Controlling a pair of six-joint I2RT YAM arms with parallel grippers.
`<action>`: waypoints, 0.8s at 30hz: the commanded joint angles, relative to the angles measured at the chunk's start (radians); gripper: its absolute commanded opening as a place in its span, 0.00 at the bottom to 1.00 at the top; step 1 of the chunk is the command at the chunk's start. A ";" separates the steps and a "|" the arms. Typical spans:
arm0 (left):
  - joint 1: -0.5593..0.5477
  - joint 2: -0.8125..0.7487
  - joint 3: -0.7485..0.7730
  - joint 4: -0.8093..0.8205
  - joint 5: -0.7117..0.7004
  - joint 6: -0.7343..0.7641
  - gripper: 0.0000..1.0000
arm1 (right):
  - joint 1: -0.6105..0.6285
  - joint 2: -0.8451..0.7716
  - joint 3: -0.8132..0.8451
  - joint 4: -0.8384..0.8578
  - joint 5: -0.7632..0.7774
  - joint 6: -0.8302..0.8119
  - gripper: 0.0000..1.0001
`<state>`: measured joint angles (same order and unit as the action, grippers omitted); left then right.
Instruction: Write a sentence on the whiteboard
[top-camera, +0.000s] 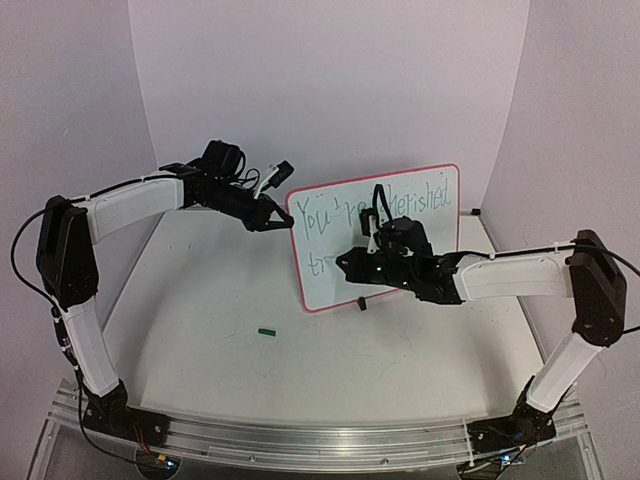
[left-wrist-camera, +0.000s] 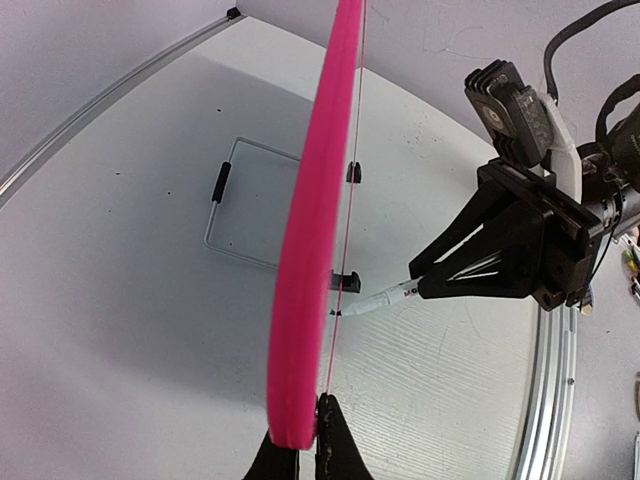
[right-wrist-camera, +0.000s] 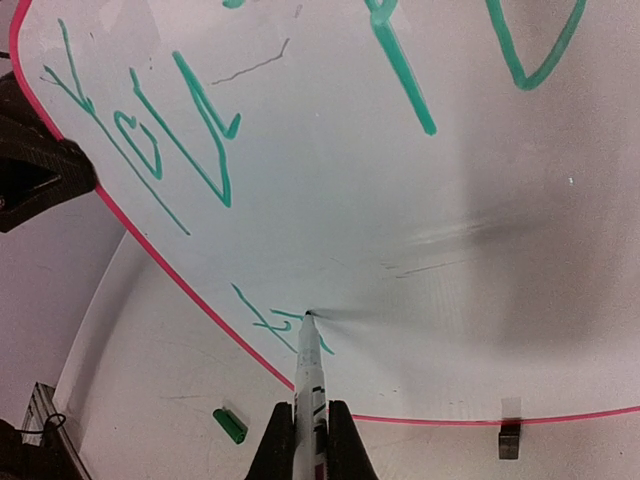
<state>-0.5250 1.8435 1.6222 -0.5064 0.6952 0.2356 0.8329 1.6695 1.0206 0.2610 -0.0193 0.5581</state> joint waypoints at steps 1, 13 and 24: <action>-0.001 -0.032 -0.009 -0.035 -0.043 0.026 0.00 | -0.006 -0.039 -0.004 0.029 0.020 0.015 0.00; -0.001 -0.034 -0.007 -0.035 -0.042 0.024 0.00 | -0.023 0.004 0.002 0.029 -0.023 0.026 0.00; -0.001 -0.038 -0.010 -0.035 -0.043 0.025 0.00 | -0.022 0.022 0.016 0.031 -0.068 0.001 0.00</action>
<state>-0.5251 1.8431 1.6222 -0.5064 0.6952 0.2356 0.8139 1.6693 1.0039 0.2690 -0.0647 0.5739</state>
